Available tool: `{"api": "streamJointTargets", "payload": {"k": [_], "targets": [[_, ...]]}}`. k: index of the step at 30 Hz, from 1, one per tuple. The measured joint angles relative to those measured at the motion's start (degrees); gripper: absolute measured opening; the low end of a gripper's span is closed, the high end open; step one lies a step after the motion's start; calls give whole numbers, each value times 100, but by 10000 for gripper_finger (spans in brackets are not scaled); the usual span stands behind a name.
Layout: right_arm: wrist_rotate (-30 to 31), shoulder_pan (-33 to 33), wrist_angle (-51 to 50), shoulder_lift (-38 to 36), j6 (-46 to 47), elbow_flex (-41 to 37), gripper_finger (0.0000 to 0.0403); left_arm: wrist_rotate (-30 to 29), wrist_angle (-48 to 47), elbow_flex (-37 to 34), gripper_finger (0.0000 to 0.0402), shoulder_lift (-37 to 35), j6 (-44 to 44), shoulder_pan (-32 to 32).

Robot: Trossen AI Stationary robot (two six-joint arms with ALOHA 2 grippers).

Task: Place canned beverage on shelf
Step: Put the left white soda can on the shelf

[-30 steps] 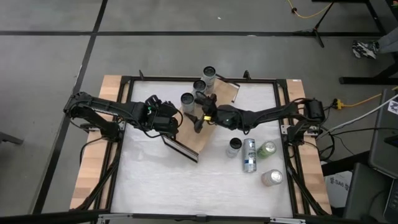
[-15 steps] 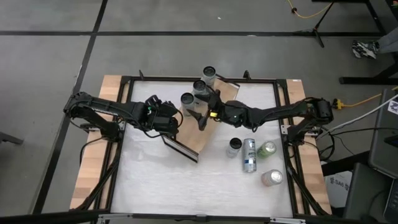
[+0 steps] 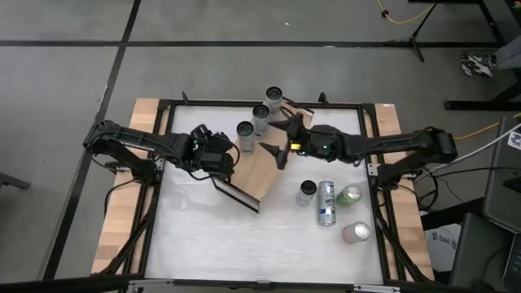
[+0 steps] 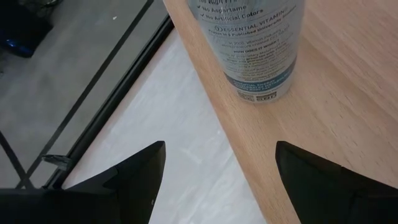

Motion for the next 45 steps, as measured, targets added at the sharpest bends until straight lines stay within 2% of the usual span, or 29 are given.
{"api": "streamJointTargets", "payload": {"k": [3, 10, 17, 25, 35, 45], "targets": [[-63, 2, -468, -324, 54, 0, 356, 0, 67, 0, 299, 0, 0, -2], [-666, 2, -1542, -1059, 378, 2, 356, 0, 144, 0, 299, 0, 15, -2], [-1313, 24, -3020, -1599, 1173, 2, 356, 2, 142, 0, 299, 0, 17, -2], [-1365, 706, -4394, -1763, 1888, 2, 356, 1, 140, 0, 299, 0, 17, -2], [-1341, 1466, -5222, -1739, 2005, 0, 356, 2, 139, 0, 299, 0, 18, -2], [-1325, 1698, -5281, -1737, 2004, -413, 356, 4, 138, 0, 299, 0, 15, -1]]}}
